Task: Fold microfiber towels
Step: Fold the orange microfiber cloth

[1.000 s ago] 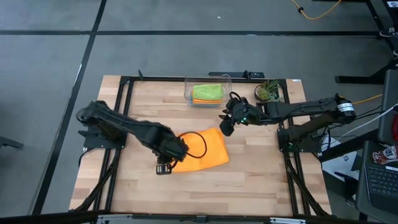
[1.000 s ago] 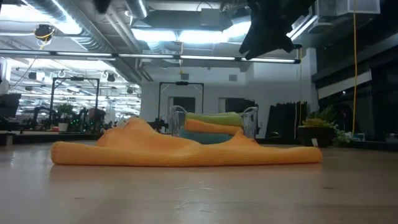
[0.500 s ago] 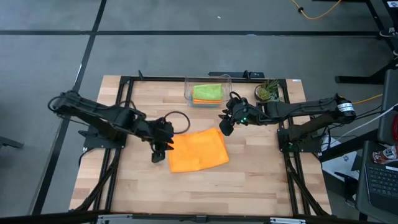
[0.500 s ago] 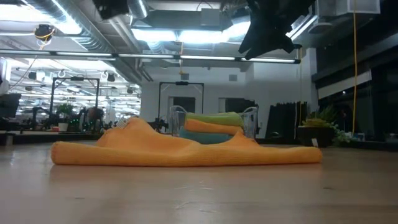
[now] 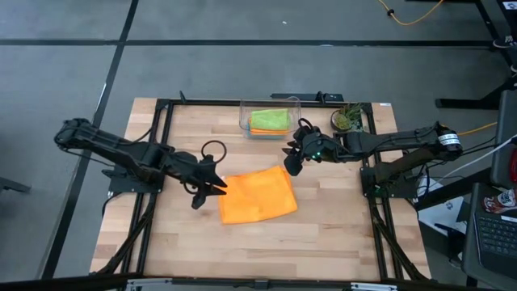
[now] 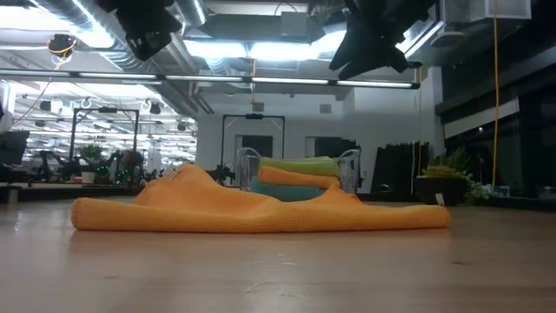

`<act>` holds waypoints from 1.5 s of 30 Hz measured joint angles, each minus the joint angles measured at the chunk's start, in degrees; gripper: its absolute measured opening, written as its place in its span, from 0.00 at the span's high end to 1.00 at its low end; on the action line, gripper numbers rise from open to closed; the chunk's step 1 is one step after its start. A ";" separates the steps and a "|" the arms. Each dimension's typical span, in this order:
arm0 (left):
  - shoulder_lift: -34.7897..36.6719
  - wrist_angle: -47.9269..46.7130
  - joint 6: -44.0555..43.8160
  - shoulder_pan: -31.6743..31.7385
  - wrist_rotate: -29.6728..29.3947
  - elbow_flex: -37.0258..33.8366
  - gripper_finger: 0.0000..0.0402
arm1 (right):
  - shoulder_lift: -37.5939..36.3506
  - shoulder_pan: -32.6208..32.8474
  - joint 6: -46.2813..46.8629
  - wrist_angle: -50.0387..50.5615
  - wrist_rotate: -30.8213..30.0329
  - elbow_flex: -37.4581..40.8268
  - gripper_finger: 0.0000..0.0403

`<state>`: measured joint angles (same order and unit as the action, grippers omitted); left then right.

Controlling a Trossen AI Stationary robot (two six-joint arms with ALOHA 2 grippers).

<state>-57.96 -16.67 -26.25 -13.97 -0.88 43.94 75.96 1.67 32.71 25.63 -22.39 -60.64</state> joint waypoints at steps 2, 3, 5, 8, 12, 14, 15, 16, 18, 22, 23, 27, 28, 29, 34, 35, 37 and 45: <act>1.19 0.02 -0.03 0.24 0.34 -1.14 0.70 | 0.00 0.00 -0.10 -0.65 0.01 0.04 0.64; 1.61 0.04 -0.10 0.36 0.36 -1.37 0.70 | 0.00 -0.01 -0.11 -1.05 -0.03 0.04 0.64; 2.41 0.06 -0.11 0.36 0.34 -1.50 0.70 | 0.00 -0.02 -0.11 -1.69 -0.04 0.04 0.64; 3.22 1.18 0.99 0.36 0.37 -1.50 0.70 | 0.00 -0.02 -0.11 -2.45 -0.40 0.04 0.64; 3.70 1.57 1.28 0.36 0.36 -1.52 0.70 | 0.02 -0.02 -0.13 -2.75 -0.48 0.04 0.64; 3.65 1.35 1.26 0.36 0.36 -1.52 0.70 | 0.02 -0.02 -0.13 -2.73 -0.48 0.04 0.64; 3.65 1.41 1.18 0.36 0.36 -1.52 0.70 | 0.02 -0.02 -0.13 -2.73 -0.48 0.04 0.64; 3.65 1.43 1.05 0.36 0.36 -1.52 0.70 | 0.02 -0.02 -0.15 -2.73 -0.48 0.04 0.64; 3.65 1.39 0.99 0.36 0.36 -1.52 0.70 | 0.02 -0.02 -0.15 -2.73 -0.48 0.04 0.64; 3.65 1.40 1.01 0.36 0.34 -1.52 0.70 | 0.02 -0.02 -0.17 -2.71 -0.48 0.04 0.64; 3.65 1.40 1.13 0.36 0.36 -1.52 0.70 | 0.02 -0.02 -0.17 -2.71 -0.48 0.04 0.64; 3.63 1.38 1.27 0.36 0.36 -1.52 0.70 | 0.02 -0.02 -0.17 -2.71 -0.48 0.04 0.64; 3.63 1.38 1.34 0.36 0.34 -1.52 0.70 | 0.02 -0.02 -0.17 -2.71 -0.48 0.04 0.64; 3.63 1.38 1.34 0.36 0.34 -1.52 0.70 | 0.02 -0.02 -0.17 -2.71 -0.48 0.04 0.64; 3.63 1.35 1.32 0.36 0.34 -1.52 0.70 | 0.02 -0.02 -0.20 -2.72 -0.50 0.04 0.64; 3.63 1.35 1.31 0.36 0.34 -1.52 0.70 | 0.02 -0.02 -0.20 -2.80 -0.50 0.04 0.64; 3.61 1.35 1.30 0.36 0.03 -1.52 0.70 | 0.04 -0.02 -0.12 -3.50 -0.52 0.04 0.64; 3.60 1.63 0.61 0.35 -2.10 -1.52 0.70 | 0.07 -0.02 -1.73 -4.87 1.31 0.04 0.60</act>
<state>-54.36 -15.04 -25.64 -13.62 -2.98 42.41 76.03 1.65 30.98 20.75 -21.08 -60.60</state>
